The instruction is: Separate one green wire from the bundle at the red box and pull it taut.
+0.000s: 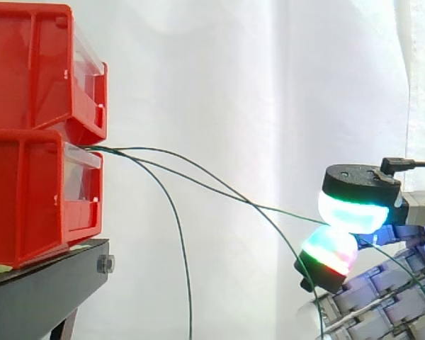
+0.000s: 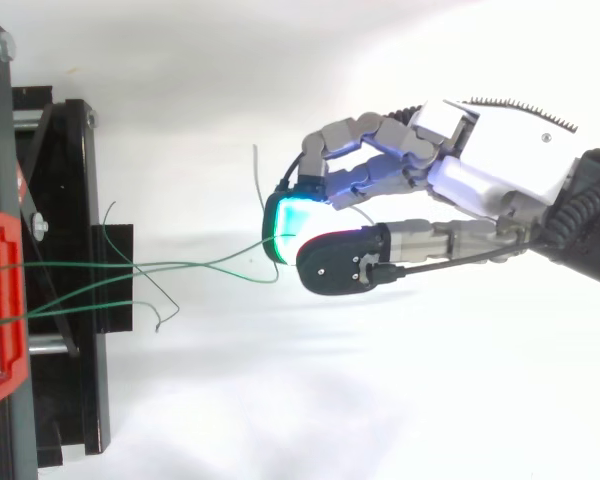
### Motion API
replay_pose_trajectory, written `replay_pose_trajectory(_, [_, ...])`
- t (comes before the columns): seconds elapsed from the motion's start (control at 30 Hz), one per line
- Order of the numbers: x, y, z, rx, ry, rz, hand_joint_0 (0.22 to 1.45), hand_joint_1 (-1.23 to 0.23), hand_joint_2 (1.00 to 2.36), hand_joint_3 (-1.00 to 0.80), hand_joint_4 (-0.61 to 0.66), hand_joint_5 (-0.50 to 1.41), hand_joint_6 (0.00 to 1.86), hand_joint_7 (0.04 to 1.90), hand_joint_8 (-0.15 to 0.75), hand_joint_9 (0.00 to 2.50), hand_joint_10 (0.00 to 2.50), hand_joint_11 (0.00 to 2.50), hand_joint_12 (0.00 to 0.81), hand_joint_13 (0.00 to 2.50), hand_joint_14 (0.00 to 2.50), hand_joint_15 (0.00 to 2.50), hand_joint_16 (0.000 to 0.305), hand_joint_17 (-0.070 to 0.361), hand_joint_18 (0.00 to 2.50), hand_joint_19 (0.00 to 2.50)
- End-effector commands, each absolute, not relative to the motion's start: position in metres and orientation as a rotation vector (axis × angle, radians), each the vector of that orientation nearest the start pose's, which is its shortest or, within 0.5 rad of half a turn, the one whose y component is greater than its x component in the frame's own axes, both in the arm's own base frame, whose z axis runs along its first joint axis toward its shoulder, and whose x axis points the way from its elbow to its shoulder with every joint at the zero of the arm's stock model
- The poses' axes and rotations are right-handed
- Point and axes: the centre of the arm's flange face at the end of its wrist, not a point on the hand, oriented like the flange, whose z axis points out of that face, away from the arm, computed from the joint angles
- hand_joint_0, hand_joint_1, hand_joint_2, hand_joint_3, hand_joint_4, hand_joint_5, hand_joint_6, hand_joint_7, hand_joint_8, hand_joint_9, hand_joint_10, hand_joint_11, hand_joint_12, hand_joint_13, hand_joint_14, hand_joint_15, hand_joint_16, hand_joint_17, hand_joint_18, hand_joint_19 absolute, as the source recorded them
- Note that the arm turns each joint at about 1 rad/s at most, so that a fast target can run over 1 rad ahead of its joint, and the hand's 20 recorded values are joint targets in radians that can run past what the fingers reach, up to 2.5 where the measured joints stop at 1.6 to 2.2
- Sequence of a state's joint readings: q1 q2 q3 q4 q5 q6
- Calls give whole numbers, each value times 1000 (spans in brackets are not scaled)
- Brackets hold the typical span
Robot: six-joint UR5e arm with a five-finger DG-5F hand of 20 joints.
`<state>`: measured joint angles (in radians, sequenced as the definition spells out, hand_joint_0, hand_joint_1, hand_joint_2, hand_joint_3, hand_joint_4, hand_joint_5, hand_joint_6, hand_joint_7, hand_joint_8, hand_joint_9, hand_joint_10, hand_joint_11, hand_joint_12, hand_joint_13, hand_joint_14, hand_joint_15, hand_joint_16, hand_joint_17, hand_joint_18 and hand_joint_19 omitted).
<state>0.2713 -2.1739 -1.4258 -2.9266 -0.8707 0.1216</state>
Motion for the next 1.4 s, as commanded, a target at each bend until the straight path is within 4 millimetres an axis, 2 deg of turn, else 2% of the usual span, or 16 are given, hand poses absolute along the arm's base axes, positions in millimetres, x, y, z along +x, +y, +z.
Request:
replay_pose_trajectory(0.0, [669, -19, 224, 1526, 1008, 774, 569, -813, 1010, -153, -111, -72, 853, 1092, 235, 766, 4, 119, 352, 638, 11, 278, 52, 118, 508, 337])
replay_pose_trajectory(1.37, [673, -18, 225, 1502, 1006, 787, 573, -819, 1009, -143, -109, -71, 856, 1091, 238, 783, 5, 133, 359, 640, 10, 278, 52, 117, 522, 344])
